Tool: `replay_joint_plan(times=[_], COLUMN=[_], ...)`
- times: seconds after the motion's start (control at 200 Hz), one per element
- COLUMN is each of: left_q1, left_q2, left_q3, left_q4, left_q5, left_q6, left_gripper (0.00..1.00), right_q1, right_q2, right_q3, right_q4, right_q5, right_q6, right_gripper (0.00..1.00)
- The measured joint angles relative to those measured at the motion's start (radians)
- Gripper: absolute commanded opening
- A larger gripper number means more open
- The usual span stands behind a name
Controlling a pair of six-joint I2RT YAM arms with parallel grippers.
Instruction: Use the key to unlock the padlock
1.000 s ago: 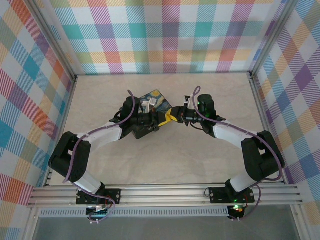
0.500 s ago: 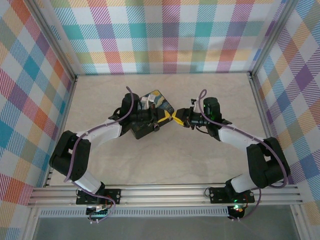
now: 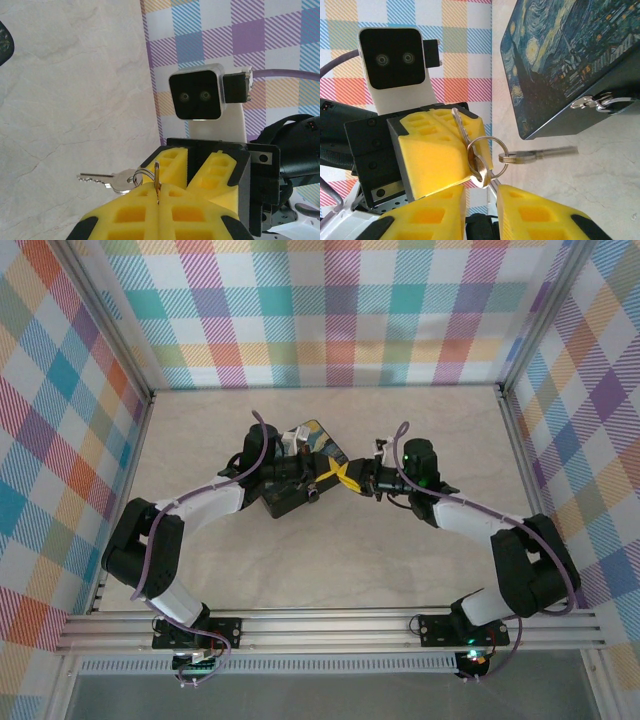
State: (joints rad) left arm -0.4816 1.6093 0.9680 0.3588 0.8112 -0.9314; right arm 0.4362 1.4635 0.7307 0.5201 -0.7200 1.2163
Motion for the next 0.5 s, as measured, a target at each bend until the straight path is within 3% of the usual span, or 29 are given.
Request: replay_joint_plan(times=[0.5], left_q1=[0.003], left_q2=[0.0], left_q3=[-0.01], left_q4=[0.055], left_q5=[-0.001], left_q6=[-0.043], left_gripper=[0.0], right_q1=[0.006], right_q2=[0.035], right_q3=[0.019], right_q4=[0.056], right_q5=[0.006], right_q6=[0.025], right_gripper=[0.19])
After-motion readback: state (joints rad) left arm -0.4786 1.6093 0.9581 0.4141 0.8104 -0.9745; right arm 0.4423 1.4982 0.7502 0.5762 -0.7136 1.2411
